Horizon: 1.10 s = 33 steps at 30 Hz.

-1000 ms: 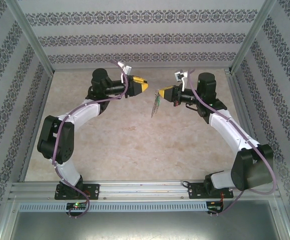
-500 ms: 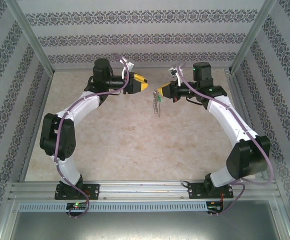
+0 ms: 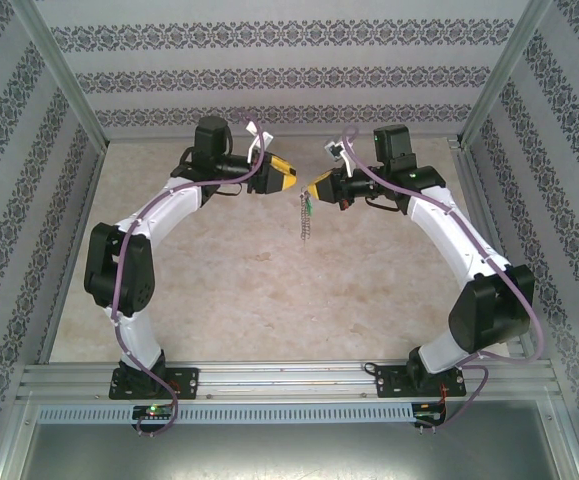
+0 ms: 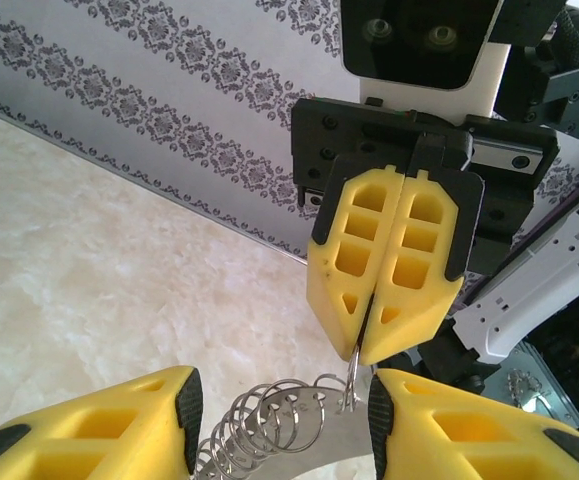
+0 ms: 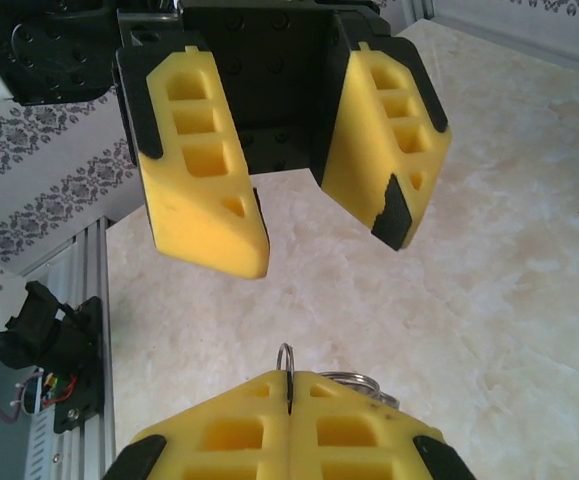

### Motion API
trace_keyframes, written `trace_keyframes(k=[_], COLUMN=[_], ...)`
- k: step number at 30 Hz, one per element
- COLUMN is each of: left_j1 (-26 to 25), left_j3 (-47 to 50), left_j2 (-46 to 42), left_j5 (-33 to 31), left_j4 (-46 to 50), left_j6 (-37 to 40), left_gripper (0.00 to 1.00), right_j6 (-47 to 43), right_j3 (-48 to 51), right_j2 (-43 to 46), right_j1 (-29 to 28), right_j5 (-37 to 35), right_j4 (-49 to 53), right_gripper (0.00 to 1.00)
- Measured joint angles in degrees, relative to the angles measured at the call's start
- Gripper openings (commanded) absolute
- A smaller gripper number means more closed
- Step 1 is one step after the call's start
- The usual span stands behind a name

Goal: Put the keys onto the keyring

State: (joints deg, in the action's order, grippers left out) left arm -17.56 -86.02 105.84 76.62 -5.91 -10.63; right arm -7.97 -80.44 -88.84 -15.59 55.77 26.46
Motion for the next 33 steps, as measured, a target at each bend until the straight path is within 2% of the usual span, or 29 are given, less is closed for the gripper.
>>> trace_keyframes(k=[14,21,33], left_j1=[-2.7,-2.7,-2.7], left_j3=[-0.5,-0.5,0.5], left_j2=[0.4,0.6,2.5], left_j5=[1.4,2.6,3.9], left_j4=[1.9,1.6,-8.1], left_j6=[0.6,-0.1,-7.5], left_gripper=[0.46,0.41,0.41], right_j6=[-0.4,-0.4,-0.4], right_j3=[0.0,0.0,0.1], right_j2=[-0.9,-0.9,-0.9], right_j1=[0.0,0.0,0.9], right_j5=[0.7,0.7,0.7], right_j4=[-0.1,-0.1,-0.6], right_gripper=[0.00,0.00,0.00])
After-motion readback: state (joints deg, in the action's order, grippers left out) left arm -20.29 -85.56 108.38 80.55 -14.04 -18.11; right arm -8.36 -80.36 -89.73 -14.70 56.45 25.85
